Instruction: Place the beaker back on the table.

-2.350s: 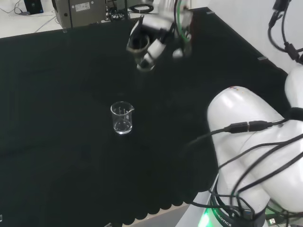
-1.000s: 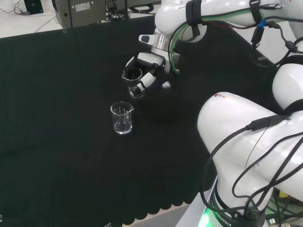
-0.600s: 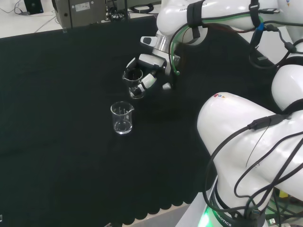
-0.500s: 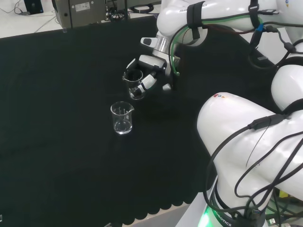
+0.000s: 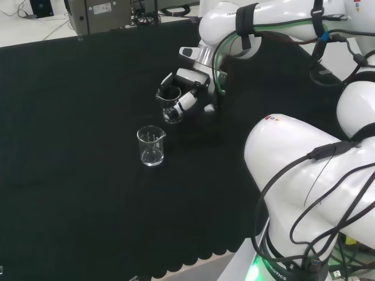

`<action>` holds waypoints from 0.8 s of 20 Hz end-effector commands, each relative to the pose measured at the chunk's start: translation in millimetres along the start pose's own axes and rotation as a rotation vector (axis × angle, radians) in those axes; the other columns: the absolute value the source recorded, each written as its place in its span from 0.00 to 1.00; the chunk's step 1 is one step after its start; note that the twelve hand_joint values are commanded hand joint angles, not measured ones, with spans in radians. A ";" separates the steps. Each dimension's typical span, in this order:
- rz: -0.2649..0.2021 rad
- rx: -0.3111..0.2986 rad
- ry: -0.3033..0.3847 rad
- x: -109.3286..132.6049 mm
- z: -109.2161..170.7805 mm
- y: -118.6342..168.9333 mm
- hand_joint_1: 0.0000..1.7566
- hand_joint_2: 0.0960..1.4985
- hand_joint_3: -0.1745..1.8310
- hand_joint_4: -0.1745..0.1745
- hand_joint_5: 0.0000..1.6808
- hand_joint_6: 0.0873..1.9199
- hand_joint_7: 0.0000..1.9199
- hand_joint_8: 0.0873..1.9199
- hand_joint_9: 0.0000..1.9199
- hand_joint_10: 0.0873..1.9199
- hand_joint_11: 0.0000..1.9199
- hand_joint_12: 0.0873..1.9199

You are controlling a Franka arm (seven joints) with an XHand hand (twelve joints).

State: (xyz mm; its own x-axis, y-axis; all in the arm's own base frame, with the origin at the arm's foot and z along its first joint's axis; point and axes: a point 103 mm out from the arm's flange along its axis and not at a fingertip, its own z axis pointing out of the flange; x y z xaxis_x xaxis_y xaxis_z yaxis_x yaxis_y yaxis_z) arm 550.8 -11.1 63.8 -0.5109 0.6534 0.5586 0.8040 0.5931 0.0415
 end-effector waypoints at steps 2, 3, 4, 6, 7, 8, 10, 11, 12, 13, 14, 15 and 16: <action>-0.003 0.115 -0.090 10.3 4.8 6.9 0.64 0.70 0.09 0.50 0.63 0.44 0.56 0.31 0.72 0.00 0.64 0.38; -0.001 0.131 -0.099 11.6 5.2 8.1 0.64 0.68 0.08 0.54 0.59 0.42 0.54 0.30 0.71 0.00 0.62 0.40; 0.000 0.141 -0.107 13.2 5.6 8.7 0.64 0.66 0.07 0.56 0.55 0.40 0.51 0.30 0.69 0.00 0.59 0.42; 0.010 0.145 -0.114 16.1 5.6 9.0 0.63 0.66 0.03 0.53 0.47 0.39 0.44 0.31 0.63 0.00 0.51 0.47; 0.016 0.145 -0.120 17.1 4.7 9.3 0.62 0.66 0.01 0.51 0.43 0.38 0.40 0.31 0.60 0.00 0.45 0.51; 0.023 0.154 -0.127 18.3 3.6 9.5 0.60 0.65 0.01 0.48 0.39 0.38 0.37 0.31 0.57 0.00 0.40 0.55; 0.038 0.178 -0.122 19.4 1.4 10.0 0.58 0.64 0.00 0.43 0.31 0.35 0.31 0.32 0.52 0.00 0.31 0.61; 0.050 0.181 -0.117 19.6 0.1 10.1 0.58 0.63 0.00 0.40 0.28 0.32 0.29 0.32 0.50 0.00 0.28 0.63; 0.052 0.195 -0.109 19.7 -1.6 9.8 0.57 0.62 0.00 0.38 0.26 0.30 0.27 0.32 0.48 0.00 0.26 0.64; 0.059 0.208 -0.102 19.4 -3.7 9.7 0.56 0.62 0.00 0.37 0.24 0.28 0.25 0.33 0.46 0.00 0.24 0.65; 0.065 0.215 -0.102 20.4 -5.6 9.1 0.56 0.61 0.00 0.36 0.23 0.26 0.23 0.33 0.45 0.00 0.22 0.66; 0.072 0.220 -0.102 21.5 -7.7 8.7 0.55 0.61 0.00 0.35 0.23 0.24 0.22 0.33 0.44 0.00 0.21 0.66; 0.079 0.222 -0.102 23.0 -9.6 8.5 0.54 0.61 0.00 0.34 0.22 0.23 0.20 0.33 0.43 0.00 0.19 0.67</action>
State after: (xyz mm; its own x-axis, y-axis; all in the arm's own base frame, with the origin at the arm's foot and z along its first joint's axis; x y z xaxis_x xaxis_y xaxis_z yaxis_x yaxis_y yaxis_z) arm 548.5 4.4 74.1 -0.5121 0.7222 0.4649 0.7635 0.6307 -0.1389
